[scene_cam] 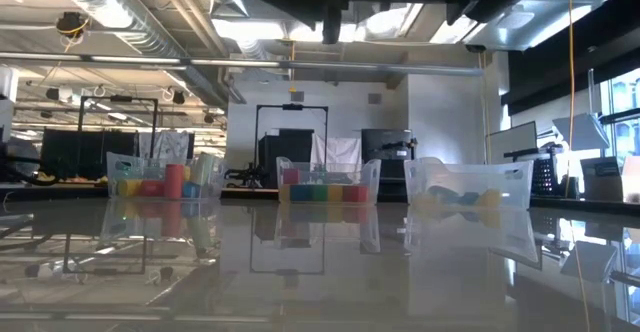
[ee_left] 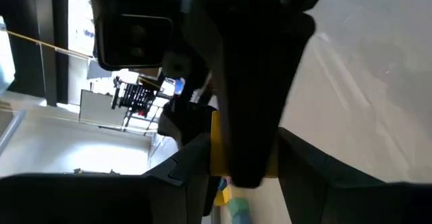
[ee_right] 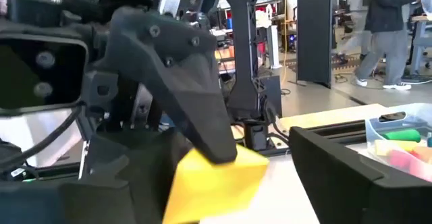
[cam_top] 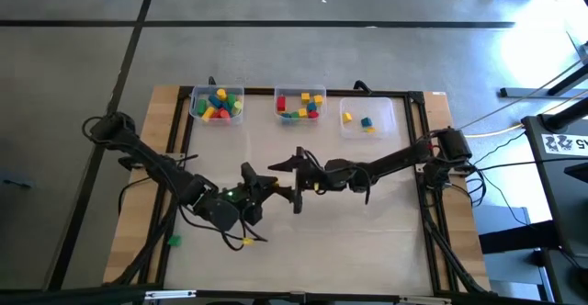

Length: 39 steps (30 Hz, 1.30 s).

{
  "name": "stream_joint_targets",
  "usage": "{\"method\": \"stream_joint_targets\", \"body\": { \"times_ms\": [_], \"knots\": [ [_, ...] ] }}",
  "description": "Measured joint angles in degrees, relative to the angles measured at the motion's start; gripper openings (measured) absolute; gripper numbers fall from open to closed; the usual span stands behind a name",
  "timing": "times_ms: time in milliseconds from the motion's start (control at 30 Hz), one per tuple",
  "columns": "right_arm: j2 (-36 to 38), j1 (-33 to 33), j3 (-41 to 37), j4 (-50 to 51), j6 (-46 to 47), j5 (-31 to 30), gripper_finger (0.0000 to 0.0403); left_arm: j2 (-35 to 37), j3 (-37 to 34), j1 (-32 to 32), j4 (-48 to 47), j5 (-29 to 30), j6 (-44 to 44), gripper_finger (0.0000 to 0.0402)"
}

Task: Sort blocks by size
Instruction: Put the triangular yellow block into the right bin

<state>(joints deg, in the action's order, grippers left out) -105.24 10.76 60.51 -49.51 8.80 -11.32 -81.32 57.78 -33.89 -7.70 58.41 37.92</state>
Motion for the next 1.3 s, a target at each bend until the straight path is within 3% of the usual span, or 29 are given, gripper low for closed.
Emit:
{"method": "stream_joint_targets", "body": {
  "times_ms": [533, 833, 1300],
  "knots": [
    [0.05, -0.3, 0.11, 1.34, 1.14, 1.9, 0.0166, -0.35, 0.0, 0.74, 0.39, -0.69, 3.76, 0.0141],
    [0.05, -0.32, 0.11, 1.48, -1.73, 3.2, 0.018, -0.35, 0.0, 0.72, 0.93, -0.94, 3.98, 0.0141],
    [0.05, -0.32, 0.02, 1.6, 1.52, 3.33, 0.0186, -0.32, 0.0, 0.26, 1.22, 1.97, 6.28, 0.0141]
  ]
}}
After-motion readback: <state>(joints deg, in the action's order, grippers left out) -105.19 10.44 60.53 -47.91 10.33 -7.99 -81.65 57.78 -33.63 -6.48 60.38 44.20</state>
